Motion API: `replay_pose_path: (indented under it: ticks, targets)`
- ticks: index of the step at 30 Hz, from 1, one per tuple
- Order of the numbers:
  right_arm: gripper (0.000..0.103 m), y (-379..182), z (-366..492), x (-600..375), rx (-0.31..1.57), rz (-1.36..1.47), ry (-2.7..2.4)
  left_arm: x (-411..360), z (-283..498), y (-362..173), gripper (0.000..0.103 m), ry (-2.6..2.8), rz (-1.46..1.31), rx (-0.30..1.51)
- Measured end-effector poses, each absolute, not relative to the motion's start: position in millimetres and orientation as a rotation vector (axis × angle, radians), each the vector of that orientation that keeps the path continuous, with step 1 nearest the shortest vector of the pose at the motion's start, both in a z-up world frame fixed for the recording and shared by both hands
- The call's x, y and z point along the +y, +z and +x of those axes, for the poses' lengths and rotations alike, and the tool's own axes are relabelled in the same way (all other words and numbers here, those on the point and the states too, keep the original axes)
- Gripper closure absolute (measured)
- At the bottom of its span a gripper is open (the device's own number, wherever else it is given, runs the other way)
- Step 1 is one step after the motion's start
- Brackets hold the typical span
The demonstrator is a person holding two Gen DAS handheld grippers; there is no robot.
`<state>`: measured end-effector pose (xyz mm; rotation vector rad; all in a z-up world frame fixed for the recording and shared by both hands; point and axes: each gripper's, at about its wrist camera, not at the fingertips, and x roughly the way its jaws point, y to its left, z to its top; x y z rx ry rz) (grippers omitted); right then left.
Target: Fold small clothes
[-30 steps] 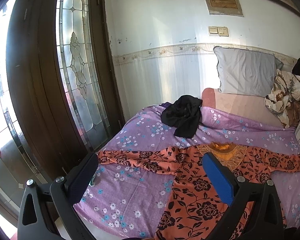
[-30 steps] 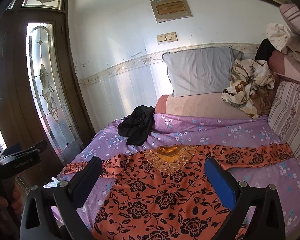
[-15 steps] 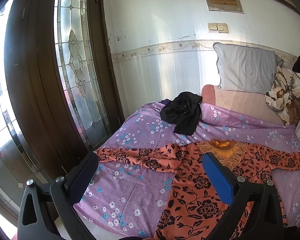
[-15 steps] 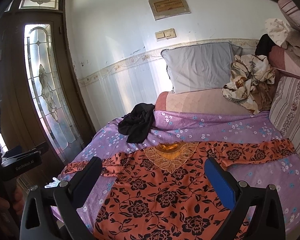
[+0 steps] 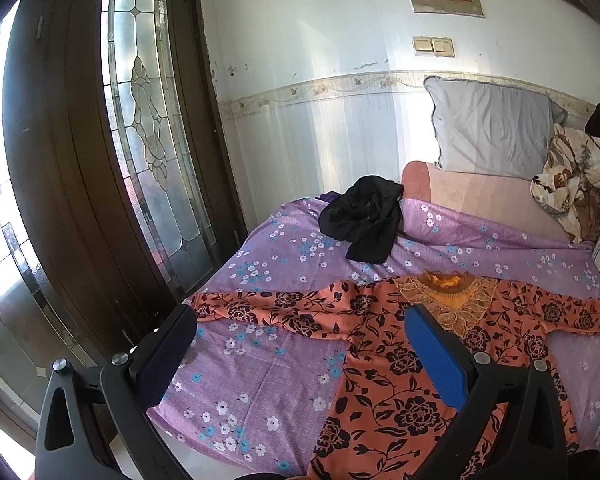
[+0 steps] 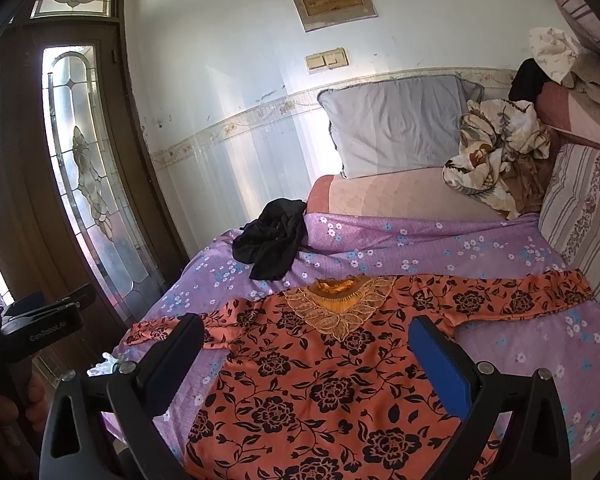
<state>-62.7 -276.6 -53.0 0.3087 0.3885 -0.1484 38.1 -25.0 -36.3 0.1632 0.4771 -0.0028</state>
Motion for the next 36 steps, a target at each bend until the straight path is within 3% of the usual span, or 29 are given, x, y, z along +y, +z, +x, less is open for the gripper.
replay_pose_path:
  ticks: [36]
  targets:
    - [0.0, -90, -25, -318, 0.46, 0.394, -0.174, -65, 76, -63, 0.0, -0.03, 0.226, 0.529]
